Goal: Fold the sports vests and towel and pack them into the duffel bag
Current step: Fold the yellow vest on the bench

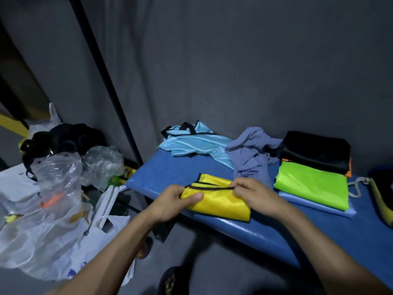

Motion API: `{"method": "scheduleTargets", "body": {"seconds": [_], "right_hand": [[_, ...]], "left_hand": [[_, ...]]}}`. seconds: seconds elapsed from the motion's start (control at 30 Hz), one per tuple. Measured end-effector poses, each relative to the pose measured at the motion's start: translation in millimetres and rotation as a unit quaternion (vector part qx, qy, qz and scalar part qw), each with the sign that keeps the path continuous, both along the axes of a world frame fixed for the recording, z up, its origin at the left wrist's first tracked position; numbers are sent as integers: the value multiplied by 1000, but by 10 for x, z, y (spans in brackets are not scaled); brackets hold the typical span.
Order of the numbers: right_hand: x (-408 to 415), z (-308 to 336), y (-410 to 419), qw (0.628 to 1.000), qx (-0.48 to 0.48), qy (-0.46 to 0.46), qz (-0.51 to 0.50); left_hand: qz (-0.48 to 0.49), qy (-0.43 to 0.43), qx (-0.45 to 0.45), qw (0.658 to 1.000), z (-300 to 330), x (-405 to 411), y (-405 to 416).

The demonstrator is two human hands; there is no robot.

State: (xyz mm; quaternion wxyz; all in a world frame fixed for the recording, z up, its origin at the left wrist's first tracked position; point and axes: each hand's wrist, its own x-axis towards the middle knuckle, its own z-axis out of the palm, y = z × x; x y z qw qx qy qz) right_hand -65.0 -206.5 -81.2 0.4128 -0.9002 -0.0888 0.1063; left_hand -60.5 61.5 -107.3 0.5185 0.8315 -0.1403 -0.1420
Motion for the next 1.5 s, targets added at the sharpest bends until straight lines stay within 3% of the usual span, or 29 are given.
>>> {"method": "scheduleTargets", "body": {"seconds": [0.17, 0.43, 0.6, 0.97, 1.13, 1.2, 1.3, 1.37, 1.5], "right_hand": [[81, -51, -18, 999, -17, 1, -45], [134, -205, -64, 980, -152, -119, -52], [187, -298, -71, 957, -196, -198, -80], [393, -410, -41, 950, -228, -192, -94], [416, -316, 97, 922, -311, -197, -115], [479, -256, 206, 926, -301, -212, -83], [587, -241, 403, 962, -194, -193, -9], [621, -316, 476, 969, -158, -189, -2], [627, -435, 478, 966, -96, -233, -58]], "left_hand": [[40, 19, 41, 998, -1, 194, -146], [105, -44, 151, 982, 27, 364, -396], [153, -69, 146, 975, -18, 449, -537], [194, -111, 230, 947, -173, 582, -662], [206, -94, 254, 940, -134, 594, -703], [211, -86, 272, 935, -127, 612, -735], [203, -75, 304, 928, -95, 647, -756], [168, -41, 266, 948, -66, 693, -685], [105, 18, 70, 992, -67, 719, -386]]}}
